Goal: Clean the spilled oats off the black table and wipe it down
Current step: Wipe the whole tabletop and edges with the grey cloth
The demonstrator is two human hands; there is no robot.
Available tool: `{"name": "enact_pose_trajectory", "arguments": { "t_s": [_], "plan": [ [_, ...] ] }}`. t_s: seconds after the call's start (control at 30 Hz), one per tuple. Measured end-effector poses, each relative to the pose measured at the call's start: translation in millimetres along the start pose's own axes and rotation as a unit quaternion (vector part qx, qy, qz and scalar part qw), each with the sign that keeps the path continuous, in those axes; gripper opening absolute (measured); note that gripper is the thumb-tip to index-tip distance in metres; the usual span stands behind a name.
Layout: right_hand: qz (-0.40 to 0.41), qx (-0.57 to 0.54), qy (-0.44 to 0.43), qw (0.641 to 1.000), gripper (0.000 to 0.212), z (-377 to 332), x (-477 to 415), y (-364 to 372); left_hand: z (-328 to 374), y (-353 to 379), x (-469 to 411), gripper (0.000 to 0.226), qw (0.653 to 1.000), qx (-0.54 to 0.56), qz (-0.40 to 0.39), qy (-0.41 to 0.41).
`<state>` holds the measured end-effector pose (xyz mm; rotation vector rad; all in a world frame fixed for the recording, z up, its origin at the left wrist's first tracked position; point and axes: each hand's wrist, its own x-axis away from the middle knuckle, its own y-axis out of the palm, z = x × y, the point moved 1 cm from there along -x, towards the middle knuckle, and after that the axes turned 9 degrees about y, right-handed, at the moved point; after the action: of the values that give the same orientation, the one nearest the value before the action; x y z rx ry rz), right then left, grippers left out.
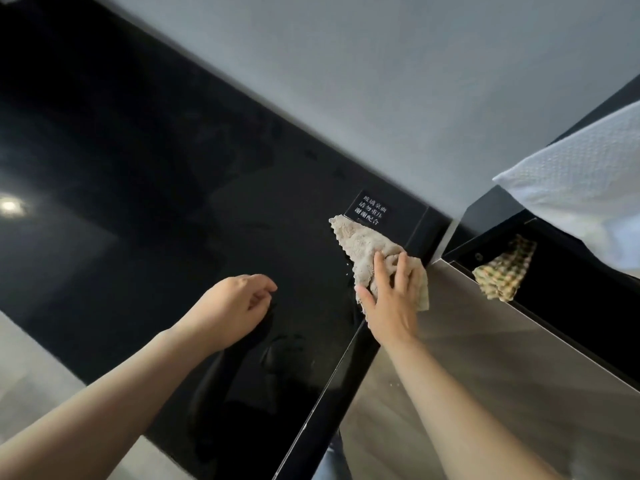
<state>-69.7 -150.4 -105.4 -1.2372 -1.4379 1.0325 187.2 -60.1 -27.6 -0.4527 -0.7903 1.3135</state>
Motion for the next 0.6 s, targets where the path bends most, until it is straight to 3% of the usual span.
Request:
{"name": "enact_pose_trajectory", "arguments": {
  "t_s": [0.13,0.23,0.43,0.6],
  "plan": [
    [0.068,0.067,-0.007,0.995,0.062,6.4,-16.7,12.1,3.8,12.2,-25.2,0.023,1.0,0.002,0.005,0.008],
    [0.109,0.057,-0.018,0.992,0.054,7.8,-27.1,11.6,2.1,21.7,-43.9,0.022,1.0,-0.001,0.019,0.014],
    [0.141,-0.071,-0.048,0.986,0.038,17.9,-41.3,4.6,-5.3,32.4,-61.4,0.027,0.996,-0.059,0.061,0.012],
    [0.163,-0.172,0.057,0.97,0.044,28.7,-36.5,-19.6,-3.8,39.6,-51.3,0.04,0.997,-0.077,0.033,0.003]
  ]
}}
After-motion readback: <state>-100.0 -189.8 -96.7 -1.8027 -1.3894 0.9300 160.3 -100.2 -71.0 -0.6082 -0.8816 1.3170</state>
